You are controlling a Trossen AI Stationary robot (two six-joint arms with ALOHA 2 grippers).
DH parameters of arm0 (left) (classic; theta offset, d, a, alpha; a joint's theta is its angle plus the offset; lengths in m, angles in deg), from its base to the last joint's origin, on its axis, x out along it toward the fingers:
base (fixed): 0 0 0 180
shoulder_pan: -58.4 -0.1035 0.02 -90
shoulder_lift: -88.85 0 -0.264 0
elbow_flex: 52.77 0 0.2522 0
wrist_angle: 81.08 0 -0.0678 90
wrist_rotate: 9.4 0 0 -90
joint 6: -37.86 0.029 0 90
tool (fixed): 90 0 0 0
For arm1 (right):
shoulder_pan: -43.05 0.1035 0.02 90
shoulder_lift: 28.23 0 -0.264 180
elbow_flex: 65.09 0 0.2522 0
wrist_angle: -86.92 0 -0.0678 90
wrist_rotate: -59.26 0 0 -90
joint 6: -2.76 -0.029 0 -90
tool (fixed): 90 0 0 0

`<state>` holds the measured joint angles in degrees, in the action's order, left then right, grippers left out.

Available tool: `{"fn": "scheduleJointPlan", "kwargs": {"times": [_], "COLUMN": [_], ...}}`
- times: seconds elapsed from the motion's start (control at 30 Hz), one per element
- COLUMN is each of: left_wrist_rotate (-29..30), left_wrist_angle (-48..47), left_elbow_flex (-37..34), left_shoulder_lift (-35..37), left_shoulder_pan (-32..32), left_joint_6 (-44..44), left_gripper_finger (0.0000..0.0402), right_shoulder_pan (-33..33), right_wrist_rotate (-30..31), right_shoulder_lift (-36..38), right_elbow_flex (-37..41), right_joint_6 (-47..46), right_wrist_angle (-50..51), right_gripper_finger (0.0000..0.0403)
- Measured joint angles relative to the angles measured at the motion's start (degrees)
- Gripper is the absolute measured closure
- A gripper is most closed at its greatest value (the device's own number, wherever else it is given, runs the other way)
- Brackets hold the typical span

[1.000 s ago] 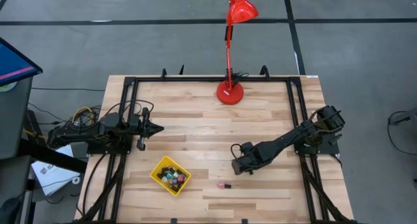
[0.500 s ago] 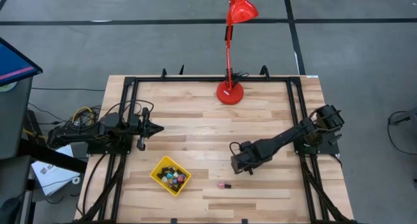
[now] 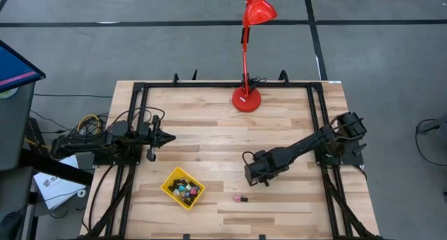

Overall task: Pick & Place Nail Polish
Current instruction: Put the white nail polish bottle into the yellow basket

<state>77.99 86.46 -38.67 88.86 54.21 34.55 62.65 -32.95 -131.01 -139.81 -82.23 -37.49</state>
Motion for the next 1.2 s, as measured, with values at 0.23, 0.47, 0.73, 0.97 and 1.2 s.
{"fn": "scheduleJointPlan", "kwargs": {"times": [0.23, 0.47, 0.73, 0.97, 1.2], "left_wrist_rotate": [-0.01, -0.01, -0.01, 0.01, 0.01], "left_wrist_angle": [0.01, 0.0, 0.01, 0.0, 0.0], "left_elbow_flex": [0.0, 0.0, 0.0, 0.0, 0.0], "left_shoulder_lift": [0.0, 0.0, 0.0, 0.0, 0.0], "left_shoulder_pan": [-0.01, 0.0, 0.0, 0.01, 0.01], "left_joint_6": [-0.01, -0.01, 0.0, -0.02, 0.0], "left_gripper_finger": [0.0389, 0.0389, 0.0389, 0.0389, 0.0389], "right_shoulder_pan": [-1.64, -3.44, -7.0, -9.72, -10.8], "right_wrist_rotate": [2.52, 4.42, 9.97, 13.06, 14.32], "right_shoulder_lift": [0.12, 0.2, 0.26, 0.31, 0.31], "right_elbow_flex": [-2.7, -8.14, -19.3, -23.9, -24.13], "right_joint_6": [2.95, 8.59, 20.24, 29.15, 35.37], "right_wrist_angle": [0.85, 0.94, -2.47, -9.94, -17.5], "right_gripper_finger": [0.0312, 0.0312, 0.0312, 0.0312, 0.0312]}}
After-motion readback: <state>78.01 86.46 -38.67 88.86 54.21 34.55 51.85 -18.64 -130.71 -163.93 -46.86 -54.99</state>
